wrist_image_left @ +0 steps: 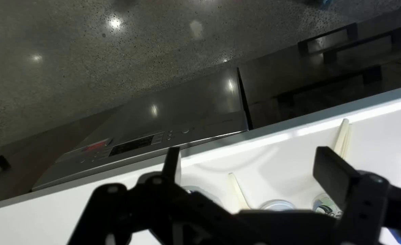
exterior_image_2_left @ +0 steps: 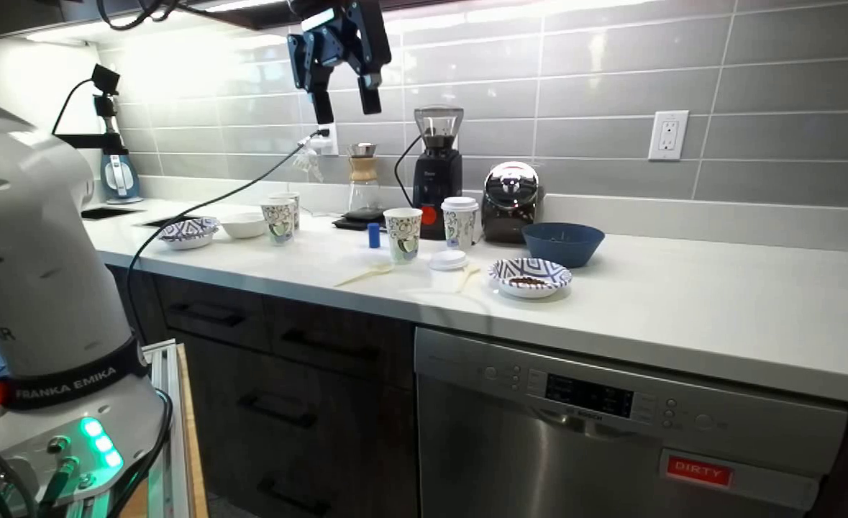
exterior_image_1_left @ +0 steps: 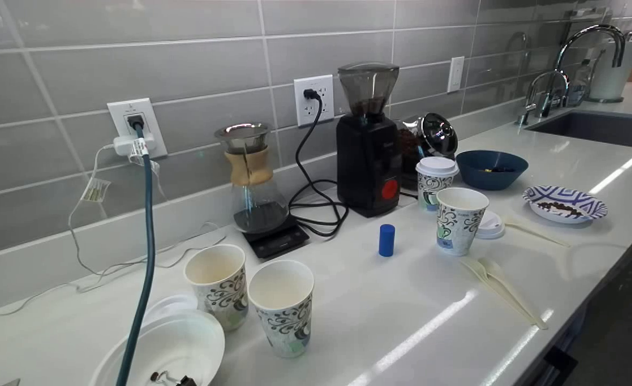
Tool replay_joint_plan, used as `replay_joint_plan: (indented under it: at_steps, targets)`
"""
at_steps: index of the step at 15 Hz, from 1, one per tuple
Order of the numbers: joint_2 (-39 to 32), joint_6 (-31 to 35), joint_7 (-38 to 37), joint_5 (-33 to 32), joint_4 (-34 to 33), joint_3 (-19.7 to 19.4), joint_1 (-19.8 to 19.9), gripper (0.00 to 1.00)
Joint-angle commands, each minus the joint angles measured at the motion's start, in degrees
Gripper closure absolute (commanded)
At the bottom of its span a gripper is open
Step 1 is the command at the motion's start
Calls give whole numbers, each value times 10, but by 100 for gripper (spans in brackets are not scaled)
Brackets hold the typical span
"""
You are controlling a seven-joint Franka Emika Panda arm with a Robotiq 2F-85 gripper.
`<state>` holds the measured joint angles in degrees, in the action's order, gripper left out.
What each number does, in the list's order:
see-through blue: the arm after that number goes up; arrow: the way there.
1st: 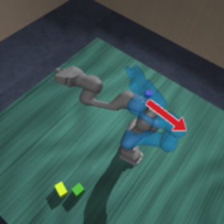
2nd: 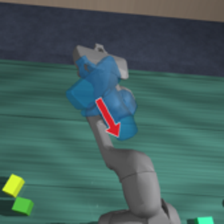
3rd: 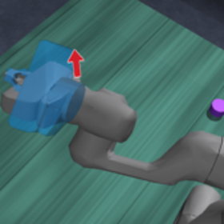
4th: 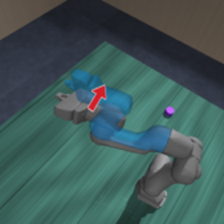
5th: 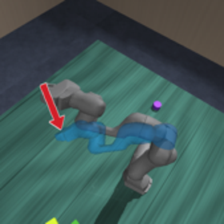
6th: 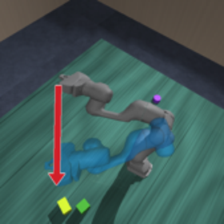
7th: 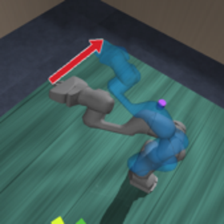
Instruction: Put the fork next to the spoon
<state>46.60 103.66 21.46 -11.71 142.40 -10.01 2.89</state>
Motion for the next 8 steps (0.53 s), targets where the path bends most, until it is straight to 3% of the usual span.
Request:
replay_joint_plan:
  at_steps: [1,8]
  targets:
    - [-16,58,21,-15,22,-7,-19,0]
    - [-111,199,72,28,75,-49,-51,0]
